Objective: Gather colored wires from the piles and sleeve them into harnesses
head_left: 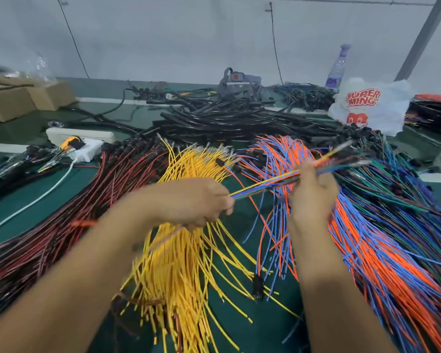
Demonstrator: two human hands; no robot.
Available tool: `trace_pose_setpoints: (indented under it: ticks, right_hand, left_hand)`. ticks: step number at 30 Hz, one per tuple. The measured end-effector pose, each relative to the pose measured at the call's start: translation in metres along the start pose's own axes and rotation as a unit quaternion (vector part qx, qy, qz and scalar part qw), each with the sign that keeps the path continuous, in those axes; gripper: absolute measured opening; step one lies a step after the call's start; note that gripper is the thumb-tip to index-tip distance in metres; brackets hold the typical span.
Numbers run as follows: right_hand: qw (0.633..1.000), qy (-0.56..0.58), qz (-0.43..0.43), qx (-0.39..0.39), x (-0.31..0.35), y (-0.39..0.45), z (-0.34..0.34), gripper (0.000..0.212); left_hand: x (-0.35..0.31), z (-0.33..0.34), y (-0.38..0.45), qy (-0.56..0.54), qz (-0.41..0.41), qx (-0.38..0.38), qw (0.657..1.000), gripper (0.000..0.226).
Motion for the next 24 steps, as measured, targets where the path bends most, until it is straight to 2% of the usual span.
trace_pose_setpoints:
  ticks: [1,3,5,7,8,10,13,15,18,21,24]
  right_hand:
    - [0.999,0.01,-0.011,-0.047,0.004,0.005,-0.006,0.033]
    - [0.993,0.037,-0.026,-0.107,0.011,0.011,-0.015,0.033]
    - [0.991,0.102,0.016,-0.084,0.012,0.01,-0.014,0.034]
    - [0.968,0.229,0.107,0.009,0.013,0.001,-0.003,0.035]
    - [0.946,0.28,0.155,0.056,0.013,-0.004,0.003,0.036]
    - [0.918,0.307,0.221,0.121,0.012,-0.015,0.01,0.036]
    - [0.913,0.275,0.235,0.19,0.008,-0.028,0.018,0.023]
    - [0.916,0.222,0.225,0.246,0.004,-0.036,0.024,0.023]
    - [0.929,0.059,0.155,0.331,-0.008,-0.051,0.034,0.029]
    - [0.943,-0.089,0.072,0.312,-0.018,-0.058,0.036,0.027]
    - [0.937,-0.12,0.069,0.321,-0.021,-0.058,0.034,0.034]
  left_hand:
    - [0.001,-0.015,-0.01,0.091,-0.016,-0.015,0.996,0.028]
    - [0.005,-0.039,-0.025,0.257,-0.04,-0.081,0.962,0.032]
    - [0.013,-0.047,-0.03,0.351,-0.044,-0.176,0.919,0.034]
    - [0.022,-0.035,-0.023,0.352,-0.015,-0.266,0.897,0.032]
    - [0.025,-0.024,-0.018,0.31,0.004,-0.294,0.904,0.029]
    - [0.032,-0.001,-0.003,0.235,0.031,-0.327,0.915,0.025]
    - [0.037,0.02,0.018,0.184,0.068,-0.364,0.91,0.022]
    - [0.039,0.027,0.028,0.161,0.097,-0.363,0.912,0.02]
    - [0.043,0.036,0.037,0.186,0.133,-0.329,0.916,0.004]
    - [0.045,0.041,0.035,0.261,0.14,-0.342,0.892,0.029]
    - [0.045,0.041,0.034,0.279,0.139,-0.336,0.889,0.026]
Point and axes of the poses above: each hand's wrist, its own y-axis towards the middle knuckle, its own z-axis out of the palm, x = y × z, the point moved 2 cm from there along y, towards the middle knuckle, and after that the axes turned 2 degrees about z, right-handed, at the moved point
